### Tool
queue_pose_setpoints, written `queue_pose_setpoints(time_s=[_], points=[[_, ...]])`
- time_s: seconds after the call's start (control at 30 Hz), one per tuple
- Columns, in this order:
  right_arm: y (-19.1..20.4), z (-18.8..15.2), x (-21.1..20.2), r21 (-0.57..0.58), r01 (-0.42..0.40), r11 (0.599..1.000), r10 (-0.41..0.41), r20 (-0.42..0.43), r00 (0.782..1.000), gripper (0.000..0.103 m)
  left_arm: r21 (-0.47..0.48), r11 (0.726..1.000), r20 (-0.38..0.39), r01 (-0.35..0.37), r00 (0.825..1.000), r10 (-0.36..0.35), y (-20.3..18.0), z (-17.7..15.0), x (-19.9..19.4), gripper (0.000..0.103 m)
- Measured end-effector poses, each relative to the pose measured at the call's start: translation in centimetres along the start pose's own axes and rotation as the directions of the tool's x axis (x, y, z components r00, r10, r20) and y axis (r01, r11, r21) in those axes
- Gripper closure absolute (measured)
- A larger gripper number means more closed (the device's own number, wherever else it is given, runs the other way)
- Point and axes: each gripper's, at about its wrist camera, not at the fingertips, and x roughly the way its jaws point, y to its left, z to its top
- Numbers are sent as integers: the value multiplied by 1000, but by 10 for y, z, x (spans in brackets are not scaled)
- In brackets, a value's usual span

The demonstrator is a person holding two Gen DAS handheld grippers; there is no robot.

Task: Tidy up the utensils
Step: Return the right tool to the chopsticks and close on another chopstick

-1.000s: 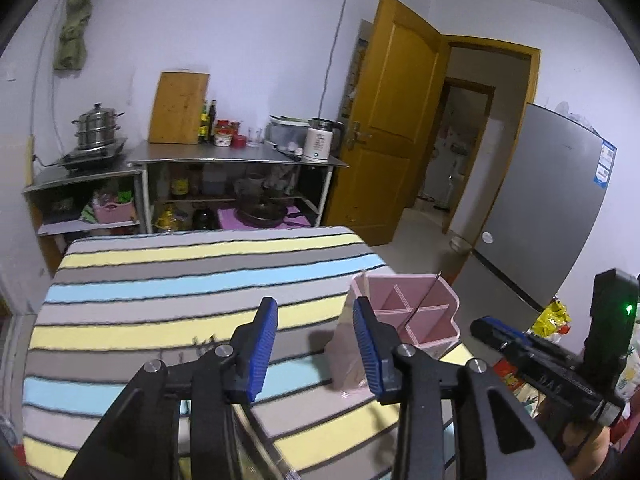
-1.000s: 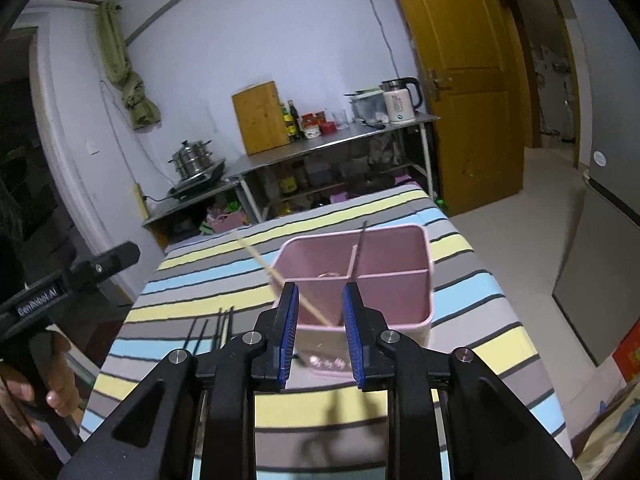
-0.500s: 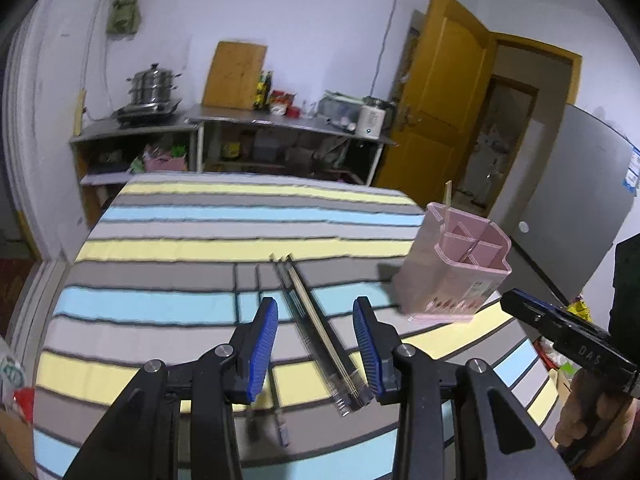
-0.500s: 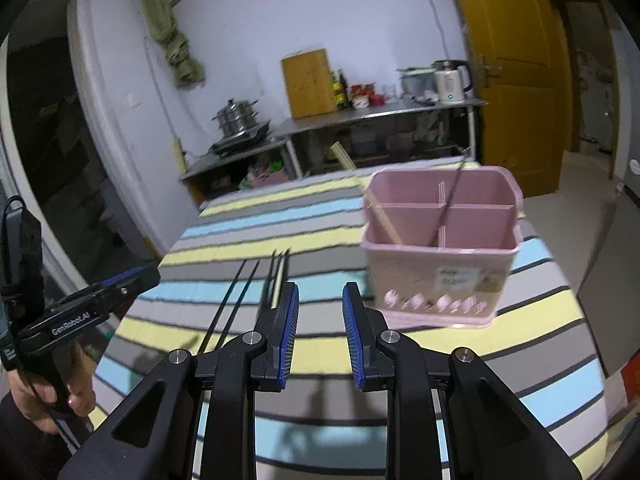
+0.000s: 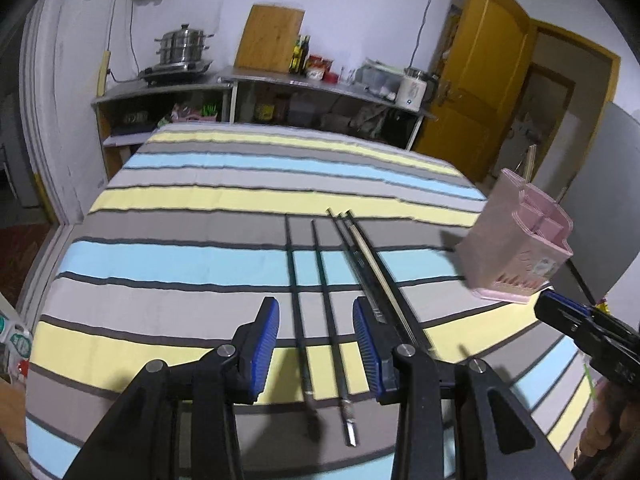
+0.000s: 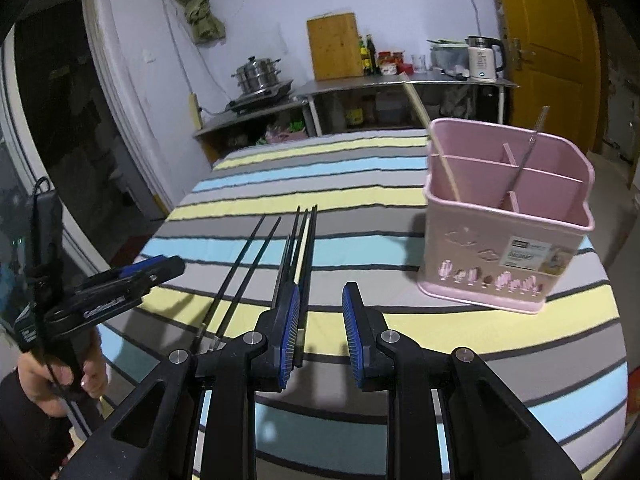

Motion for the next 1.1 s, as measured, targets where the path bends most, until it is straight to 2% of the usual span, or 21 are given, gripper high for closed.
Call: queue_pose_setpoints(time_s=[0.2, 0.37, 0.73, 1.1], points=[[8, 1, 37, -26, -8, 1000, 6, -58, 998, 80, 17, 1000, -54, -24, 998, 25, 10, 5, 41, 67], [15, 3, 74, -53, -2, 999, -4, -112, 994, 84, 20, 999, -79, -28, 996, 30, 12, 10, 67, 67], [13, 13, 139, -56, 8, 998, -18, -187, 982, 90, 53, 997, -101, -56, 993, 61, 11, 13, 94, 73], [4, 13, 145, -44, 24, 999, -32, -192, 981, 91, 78, 993, -90, -87, 992, 94, 10, 13, 96, 75]])
